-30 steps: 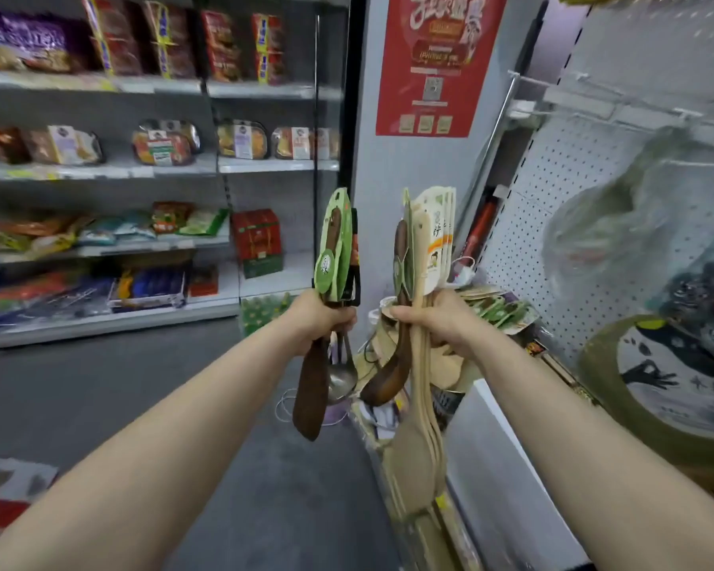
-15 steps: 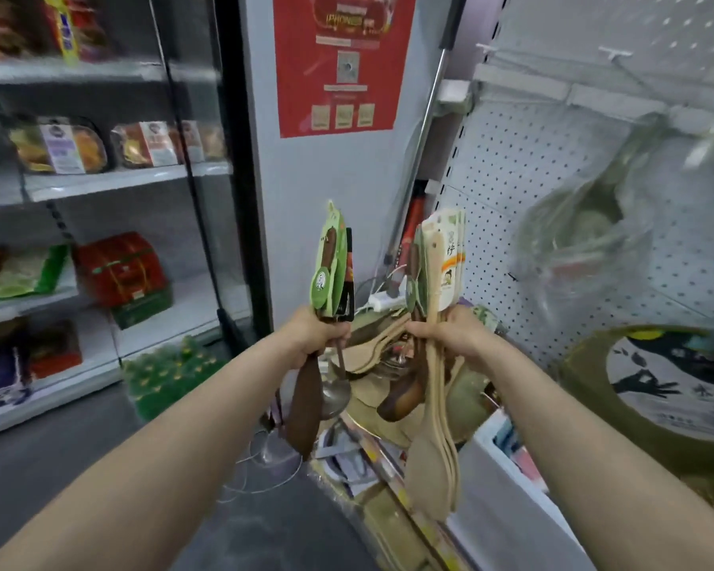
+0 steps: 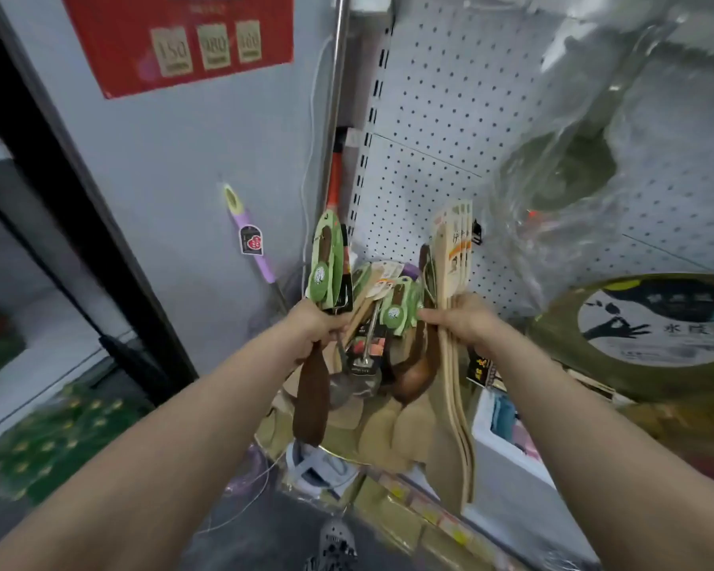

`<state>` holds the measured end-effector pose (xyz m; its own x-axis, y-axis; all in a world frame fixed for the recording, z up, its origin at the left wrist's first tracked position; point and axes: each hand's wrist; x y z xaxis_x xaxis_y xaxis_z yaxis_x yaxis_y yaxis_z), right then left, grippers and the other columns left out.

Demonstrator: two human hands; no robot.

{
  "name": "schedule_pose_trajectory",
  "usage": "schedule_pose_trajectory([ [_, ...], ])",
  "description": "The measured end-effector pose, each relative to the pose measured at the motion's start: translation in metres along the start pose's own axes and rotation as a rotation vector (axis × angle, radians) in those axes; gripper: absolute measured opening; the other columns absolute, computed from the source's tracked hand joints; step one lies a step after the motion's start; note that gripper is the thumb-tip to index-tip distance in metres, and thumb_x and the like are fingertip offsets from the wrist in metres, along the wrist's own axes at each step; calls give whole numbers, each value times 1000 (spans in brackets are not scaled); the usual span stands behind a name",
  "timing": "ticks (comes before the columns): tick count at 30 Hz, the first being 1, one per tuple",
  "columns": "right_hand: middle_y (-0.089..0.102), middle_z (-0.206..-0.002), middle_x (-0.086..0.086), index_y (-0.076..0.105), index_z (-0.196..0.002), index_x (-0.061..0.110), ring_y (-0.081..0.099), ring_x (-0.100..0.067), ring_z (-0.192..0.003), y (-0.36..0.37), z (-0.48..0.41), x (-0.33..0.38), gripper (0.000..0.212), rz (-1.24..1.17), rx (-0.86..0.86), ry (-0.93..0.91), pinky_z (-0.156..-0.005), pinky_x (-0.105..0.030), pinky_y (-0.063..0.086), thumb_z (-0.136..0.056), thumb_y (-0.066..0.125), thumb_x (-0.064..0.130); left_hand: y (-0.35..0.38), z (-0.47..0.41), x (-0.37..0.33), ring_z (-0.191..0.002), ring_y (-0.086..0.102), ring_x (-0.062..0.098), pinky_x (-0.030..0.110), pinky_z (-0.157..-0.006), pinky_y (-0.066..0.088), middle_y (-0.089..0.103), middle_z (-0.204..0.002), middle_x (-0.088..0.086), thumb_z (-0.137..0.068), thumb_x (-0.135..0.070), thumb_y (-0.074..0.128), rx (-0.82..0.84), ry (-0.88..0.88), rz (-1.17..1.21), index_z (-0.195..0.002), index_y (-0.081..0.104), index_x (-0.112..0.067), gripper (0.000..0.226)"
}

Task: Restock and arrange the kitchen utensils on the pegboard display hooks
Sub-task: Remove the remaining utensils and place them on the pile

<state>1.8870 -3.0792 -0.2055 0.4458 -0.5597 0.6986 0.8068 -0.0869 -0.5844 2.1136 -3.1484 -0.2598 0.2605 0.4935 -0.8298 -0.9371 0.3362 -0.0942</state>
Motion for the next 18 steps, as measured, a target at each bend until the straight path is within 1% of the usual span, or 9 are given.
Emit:
schedule_pose_trajectory([
  [2, 70, -105, -13, 58, -108, 5, 70, -30, -95, -1, -16, 0, 46, -26, -9, 38, -88, -47, 57, -77, 83, 29, 8, -23, -8, -94, 66, 34, 49, -97, 50, 69, -99, 24, -80, -10, 75, 31, -33, -49, -94, 64, 6, 24],
  [4, 70, -106, -15, 57, -118, 3, 70, -31, -94, -1, -34, 1, 58, -33, -7, 66, -87, -48, 58, -75, 84, 31, 17, -38, -16, -87, 65, 30, 43, -99, 50, 69, -86, 18, -86, -6, 69, 80, -60, -69, -85, 62, 4, 12],
  [5, 70, -106, -16, 56, -121, 3, 70, -31, -94, -1, -44, -1, 62, -27, -5, 80, -86, -47, 58, -74, 84, 31, 23, -46, -18, -81, 64, 27, 41, -95, 50, 66, -79, 14, -88, -4, 66, 97, -73, -77, -80, 61, 1, 10],
  [8, 70, -107, -14, 58, -121, 4, 70, -29, -94, 7, -72, -6, 58, 9, -5, 85, -86, -45, 58, -76, 83, 30, 37, -76, -18, -66, 60, 18, 27, -65, 53, 63, -73, 10, -91, 0, 60, 122, -62, -90, -77, 56, -2, 15],
  [9, 69, -107, -14, 58, -121, 3, 70, -28, -93, 11, -81, -7, 58, 25, -16, 87, -86, -43, 58, -76, 83, 31, 41, -86, -16, -65, 60, 17, 26, -62, 53, 62, -75, 10, -92, 1, 59, 120, -51, -93, -80, 57, -2, 13],
  [11, 67, -110, -13, 56, -123, 3, 68, -26, -94, 20, -96, -10, 60, 76, -32, 95, -87, -41, 58, -78, 81, 32, 48, -105, -11, -65, 64, 17, 30, -69, 57, 64, -82, 12, -92, 1, 58, 124, -68, -116, -90, 58, 2, 3],
  [12, 66, -112, -13, 54, -125, 2, 67, -26, -94, 23, -104, -13, 60, 88, -31, 100, -87, -39, 57, -79, 80, 31, 51, -111, -8, -58, 65, 15, 30, -68, 57, 63, -82, 13, -93, 0, 57, 126, -76, -145, -90, 57, 3, 4],
  [14, 63, -111, -10, 51, -128, 0, 63, -23, -92, 29, -118, -18, 61, 79, -25, 111, -84, -35, 56, -82, 79, 29, 57, -122, -3, -40, 58, 11, 23, -55, 51, 56, -72, 11, -96, -1, 53, 118, -89, -220, -76, 50, -1, 20],
  [18, 65, -100, -7, 54, -125, 0, 62, -20, -84, 37, -140, -31, 56, 9, 35, 148, -71, -29, 52, -82, 79, 27, 67, -139, 3, -55, 44, 16, 26, -58, 40, 47, -65, 9, -95, -9, 57, 95, -90, -286, -62, 45, -5, 36],
])
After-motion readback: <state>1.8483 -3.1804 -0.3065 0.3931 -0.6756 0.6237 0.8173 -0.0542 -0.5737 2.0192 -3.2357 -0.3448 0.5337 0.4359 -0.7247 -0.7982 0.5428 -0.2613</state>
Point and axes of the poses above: each hand's wrist, its own z-axis away from the middle knuckle, its own y-axis out of the palm, x = y × z
